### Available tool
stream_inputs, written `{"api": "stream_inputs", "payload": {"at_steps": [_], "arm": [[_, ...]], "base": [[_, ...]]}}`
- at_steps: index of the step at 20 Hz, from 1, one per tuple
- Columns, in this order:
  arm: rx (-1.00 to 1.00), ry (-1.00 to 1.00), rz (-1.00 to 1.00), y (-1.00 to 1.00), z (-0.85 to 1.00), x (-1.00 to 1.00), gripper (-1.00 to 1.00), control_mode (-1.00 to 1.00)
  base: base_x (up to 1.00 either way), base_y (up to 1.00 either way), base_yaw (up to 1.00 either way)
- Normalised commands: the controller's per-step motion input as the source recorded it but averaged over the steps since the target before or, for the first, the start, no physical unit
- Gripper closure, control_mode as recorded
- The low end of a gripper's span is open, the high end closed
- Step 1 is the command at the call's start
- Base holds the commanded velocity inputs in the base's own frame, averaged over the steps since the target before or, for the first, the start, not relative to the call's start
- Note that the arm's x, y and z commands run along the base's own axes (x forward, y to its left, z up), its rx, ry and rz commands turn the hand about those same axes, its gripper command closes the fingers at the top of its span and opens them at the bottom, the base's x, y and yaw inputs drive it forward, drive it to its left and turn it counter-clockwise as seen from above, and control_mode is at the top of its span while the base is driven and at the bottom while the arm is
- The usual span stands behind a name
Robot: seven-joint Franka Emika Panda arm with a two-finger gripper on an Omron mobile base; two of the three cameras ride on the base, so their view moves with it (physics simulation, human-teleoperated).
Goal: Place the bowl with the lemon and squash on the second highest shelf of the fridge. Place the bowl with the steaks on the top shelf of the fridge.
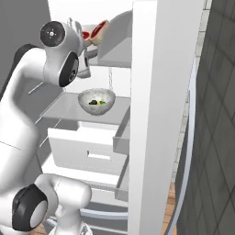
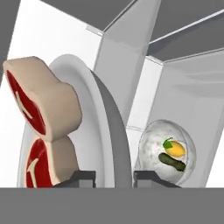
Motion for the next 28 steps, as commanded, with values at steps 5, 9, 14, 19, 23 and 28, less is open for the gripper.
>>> {"api": "stream_inputs", "payload": {"at_steps": [5,9,14,19,23,28], "arm": [[0.00,0.03,0.00,-0.02,-0.26,0.97,1.00,-1.00],[0.00,0.01,0.00,-0.02,0.00,1.00,1.00,-1.00],[0.01,0.08,0.00,-0.01,-0.32,0.90,1.00,-1.00],[0.00,0.04,0.00,-0.01,-0.19,0.77,1.00,-1.00],[0.00,0.03,0.00,0.00,-0.03,0.56,-1.00,-1.00],[0.00,-0.03,0.00,0.00,0.00,-0.15,-1.00,-1.00]], "base": [[0.00,0.00,0.00],[0.00,0.00,0.00],[0.00,0.00,0.00],[0.00,0.00,0.00],[0.00,0.00,0.00],[0.00,0.00,0.00]]}}
